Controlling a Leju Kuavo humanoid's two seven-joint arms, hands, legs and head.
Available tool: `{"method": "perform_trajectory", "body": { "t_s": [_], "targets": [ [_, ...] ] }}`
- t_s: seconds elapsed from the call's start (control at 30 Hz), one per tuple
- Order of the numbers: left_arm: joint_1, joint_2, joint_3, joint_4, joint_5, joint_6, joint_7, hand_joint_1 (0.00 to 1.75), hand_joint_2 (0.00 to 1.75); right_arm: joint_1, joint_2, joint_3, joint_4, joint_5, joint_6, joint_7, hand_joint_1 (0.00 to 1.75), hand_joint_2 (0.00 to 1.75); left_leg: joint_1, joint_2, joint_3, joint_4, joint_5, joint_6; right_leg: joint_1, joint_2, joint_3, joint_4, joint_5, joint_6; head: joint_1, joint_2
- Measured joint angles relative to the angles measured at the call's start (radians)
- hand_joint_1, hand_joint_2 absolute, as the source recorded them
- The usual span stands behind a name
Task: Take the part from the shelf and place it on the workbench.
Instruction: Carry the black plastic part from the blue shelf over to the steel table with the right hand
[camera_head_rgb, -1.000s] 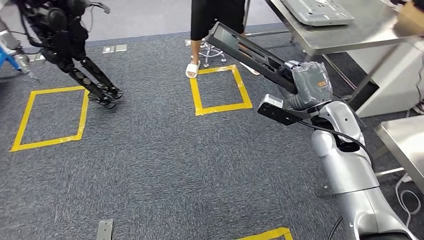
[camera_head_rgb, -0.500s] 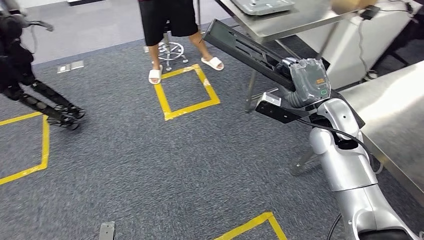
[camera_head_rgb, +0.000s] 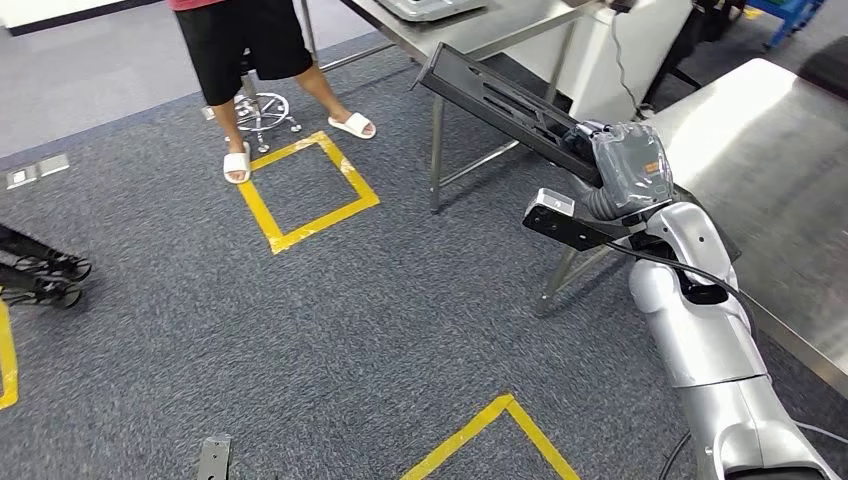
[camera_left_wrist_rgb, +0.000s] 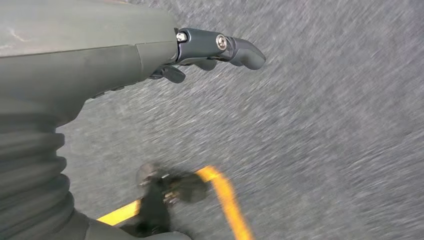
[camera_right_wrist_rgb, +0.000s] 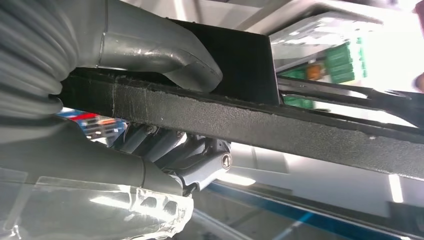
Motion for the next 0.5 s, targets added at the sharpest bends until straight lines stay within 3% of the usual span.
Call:
{"method": "perform_trajectory", "body": {
  "t_s": [0.03,0.07,0.1,0.13,0.17,0.2,0.27,0.33,0.37,0.4,0.43,0.5],
  "targets": [
    [0.0,-0.001,-0.001,0.001,-0.005,-0.023,0.033,0.0,1.75,-0.001,-0.001,0.0,0.002,-0.002,0.003,-0.004,1.75,1.75,0.0,0.026,-0.001,0.0,0.0,-0.003,-0.008,-0.031,0.004,0.003,-0.003,0.012,0.002,0.0],
    [0.001,0.001,-0.004,0.002,-0.013,-0.061,0.129,0.0,1.75,-0.007,0.005,0.002,0.005,-0.002,0.009,-0.005,1.75,1.75,-0.003,0.055,0.0,0.002,-0.004,-0.014,-0.012,-0.057,0.032,-0.04,0.012,0.02,0.002,0.0],
    [0.004,0.002,-0.008,0.004,-0.021,-0.102,0.233,0.0,1.75,-0.016,0.012,0.004,0.008,-0.001,0.015,-0.004,1.75,1.75,-0.006,0.079,0.003,0.004,-0.008,-0.025,-0.013,-0.078,0.077,-0.119,0.037,0.025,0.0,0.0],
    [0.007,0.005,-0.012,0.006,-0.029,-0.144,0.341,0.0,1.75,-0.025,0.021,0.008,0.011,0.0,0.022,-0.002,1.75,1.75,-0.009,0.1,0.007,0.005,-0.012,-0.036,-0.012,-0.09,0.107,-0.172,0.053,0.021,-0.001,0.0],
    [0.01,0.007,-0.017,0.006,-0.034,-0.171,0.425,0.0,1.75,-0.033,0.029,0.011,0.014,0.002,0.025,0.004,1.75,1.75,-0.009,0.116,0.009,0.007,-0.017,-0.046,-0.011,-0.086,0.114,-0.184,0.058,0.011,-0.003,0.0],
    [0.01,0.007,-0.021,0.006,-0.038,-0.185,0.449,0.0,1.75,-0.036,0.031,0.013,0.015,0.003,0.025,0.008,1.75,1.75,-0.003,0.11,0.009,0.013,-0.024,-0.052,-0.014,-0.073,0.114,-0.184,0.059,0.004,-0.005,0.0],
    [0.011,0.008,-0.027,0.007,-0.044,-0.201,0.481,0.0,1.75,-0.042,0.035,0.016,0.016,0.003,0.025,0.014,1.75,1.75,0.007,0.055,-0.017,0.078,-0.068,-0.06,-0.018,-0.049,0.114,-0.185,0.062,-0.015,-0.008,0.0],
    [0.015,0.011,-0.031,0.007,-0.051,-0.205,0.5,0.0,1.75,-0.046,0.039,0.018,0.018,0.002,0.025,0.016,1.75,1.75,0.008,-0.005,-0.078,0.213,-0.136,-0.06,-0.012,-0.023,0.114,-0.185,0.064,-0.029,-0.012,0.0],
    [0.018,0.013,-0.033,0.008,-0.053,-0.207,0.506,0.0,1.75,-0.045,0.04,0.019,0.018,0.002,0.025,0.017,1.75,1.75,0.008,-0.016,-0.109,0.273,-0.156,-0.059,-0.008,-0.008,0.114,-0.185,0.064,-0.031,-0.013,0.0],
    [0.02,0.014,-0.034,0.008,-0.055,-0.208,0.511,0.0,1.75,-0.043,0.04,0.019,0.019,0.001,0.025,0.017,1.75,1.75,0.008,-0.02,-0.127,0.302,-0.157,-0.056,-0.004,0.009,0.114,-0.184,0.065,-0.033,-0.013,0.0],
    [0.021,0.015,-0.036,0.009,-0.056,-0.209,0.513,0.0,1.75,-0.041,0.04,0.02,0.019,0.0,0.025,0.018,1.75,1.75,0.008,-0.022,-0.126,0.291,-0.138,-0.051,-0.001,0.025,0.114,-0.184,0.065,-0.034,-0.013,0.0],
    [0.021,0.017,-0.04,0.01,-0.057,-0.21,0.515,0.0,1.75,-0.04,0.039,0.02,0.019,0.0,0.025,0.019,1.75,1.75,0.007,-0.044,-0.076,0.172,-0.065,-0.036,0.003,0.056,0.115,-0.183,0.067,-0.035,-0.013,0.0]
  ]
}}
